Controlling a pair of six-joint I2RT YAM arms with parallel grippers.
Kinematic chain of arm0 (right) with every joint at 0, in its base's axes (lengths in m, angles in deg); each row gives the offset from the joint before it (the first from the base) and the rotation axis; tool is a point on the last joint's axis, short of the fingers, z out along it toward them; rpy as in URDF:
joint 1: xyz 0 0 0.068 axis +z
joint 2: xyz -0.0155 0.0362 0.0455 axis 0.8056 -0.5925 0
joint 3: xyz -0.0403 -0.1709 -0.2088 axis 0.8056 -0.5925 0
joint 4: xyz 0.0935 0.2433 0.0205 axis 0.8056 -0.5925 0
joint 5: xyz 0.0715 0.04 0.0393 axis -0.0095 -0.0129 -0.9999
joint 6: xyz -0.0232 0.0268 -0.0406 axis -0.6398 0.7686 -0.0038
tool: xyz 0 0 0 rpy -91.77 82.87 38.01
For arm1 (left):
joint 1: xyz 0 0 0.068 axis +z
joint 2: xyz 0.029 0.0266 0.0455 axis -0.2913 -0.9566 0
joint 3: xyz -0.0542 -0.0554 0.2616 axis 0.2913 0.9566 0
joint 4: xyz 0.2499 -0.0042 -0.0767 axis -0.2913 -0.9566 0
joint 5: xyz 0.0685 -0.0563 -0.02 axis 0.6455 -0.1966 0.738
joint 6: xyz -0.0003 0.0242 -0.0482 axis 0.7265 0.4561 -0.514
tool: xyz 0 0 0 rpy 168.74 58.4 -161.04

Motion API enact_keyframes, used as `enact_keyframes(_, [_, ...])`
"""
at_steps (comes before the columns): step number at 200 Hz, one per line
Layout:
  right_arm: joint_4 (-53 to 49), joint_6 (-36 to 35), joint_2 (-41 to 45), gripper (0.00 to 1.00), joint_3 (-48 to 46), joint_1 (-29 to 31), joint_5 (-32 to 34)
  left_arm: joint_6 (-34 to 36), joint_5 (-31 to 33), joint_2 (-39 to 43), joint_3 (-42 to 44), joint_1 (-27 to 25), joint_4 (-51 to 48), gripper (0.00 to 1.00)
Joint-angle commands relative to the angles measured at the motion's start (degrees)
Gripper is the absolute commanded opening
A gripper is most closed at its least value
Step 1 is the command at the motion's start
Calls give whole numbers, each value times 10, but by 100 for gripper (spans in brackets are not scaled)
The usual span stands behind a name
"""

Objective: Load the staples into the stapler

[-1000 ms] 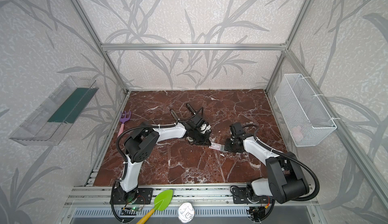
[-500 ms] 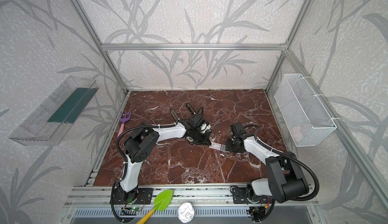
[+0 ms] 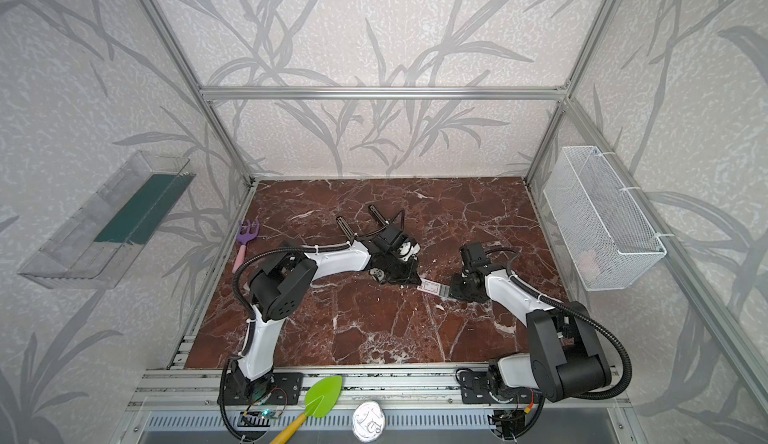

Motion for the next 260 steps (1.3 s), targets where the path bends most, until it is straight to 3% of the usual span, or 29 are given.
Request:
enact_keyframes(1, [-14,2,22,15,-1,-2,3,0,-5,-4,-16,4,-7,17])
enact_keyframes(18, [-27,-1,37,25,7,-1,6,5,6,9,-10,7,-20,32])
enact_keyframes(38, [-41,-8,56,29,18,-2,8,7,24,37,7,15,-26,39])
enact_keyframes(69, [-68,-25,86,35,47,11,22,13,56,92,36,32,-43,43])
enact_keyframes(104, [-65,-65,82,44,105,112,82,13,106,195,94,43,-49,45])
enact_keyframes(171, [25,-104,-139,51,272,258,30,-27,301,446,280,91,-93,57])
enact_keyframes(211, [26,-118,-280,54,395,294,20,-55,333,536,351,122,-120,58])
enact_keyframes(260, [-5,-126,-394,54,503,305,28,-75,353,585,390,143,-139,58])
